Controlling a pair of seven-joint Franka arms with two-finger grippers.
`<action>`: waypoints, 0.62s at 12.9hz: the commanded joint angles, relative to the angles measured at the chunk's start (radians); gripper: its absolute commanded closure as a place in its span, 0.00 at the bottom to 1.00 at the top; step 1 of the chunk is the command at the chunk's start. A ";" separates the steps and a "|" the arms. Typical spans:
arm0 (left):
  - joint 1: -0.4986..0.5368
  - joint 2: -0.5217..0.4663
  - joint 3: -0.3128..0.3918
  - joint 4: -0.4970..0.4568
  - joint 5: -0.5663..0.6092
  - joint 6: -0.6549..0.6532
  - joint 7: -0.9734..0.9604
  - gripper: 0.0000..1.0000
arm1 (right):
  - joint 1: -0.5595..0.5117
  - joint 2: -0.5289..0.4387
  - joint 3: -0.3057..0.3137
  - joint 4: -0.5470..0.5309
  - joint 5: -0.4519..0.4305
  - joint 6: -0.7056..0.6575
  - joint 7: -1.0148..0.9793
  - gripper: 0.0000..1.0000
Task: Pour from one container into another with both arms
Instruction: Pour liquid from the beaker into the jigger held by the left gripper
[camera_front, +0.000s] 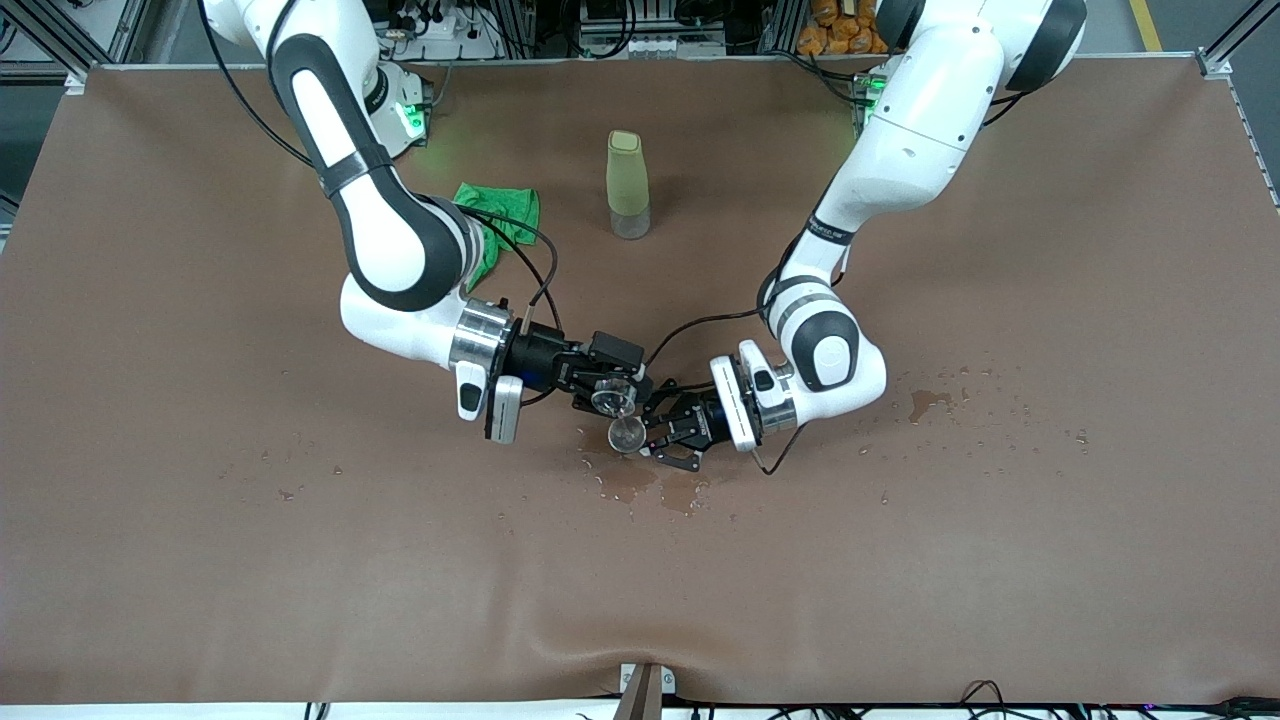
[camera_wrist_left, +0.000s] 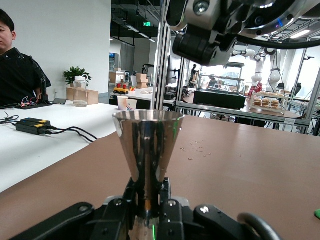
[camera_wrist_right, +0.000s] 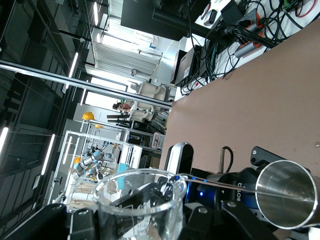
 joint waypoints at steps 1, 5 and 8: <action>-0.007 0.014 0.002 0.026 -0.036 0.007 0.020 1.00 | 0.013 0.006 -0.009 0.020 0.025 0.006 0.038 1.00; -0.007 0.014 0.002 0.026 -0.036 0.007 0.018 1.00 | 0.013 0.006 -0.009 0.020 0.025 0.007 0.093 1.00; -0.007 0.014 0.002 0.026 -0.036 0.007 0.018 1.00 | 0.012 0.006 -0.009 0.018 0.025 0.007 0.102 1.00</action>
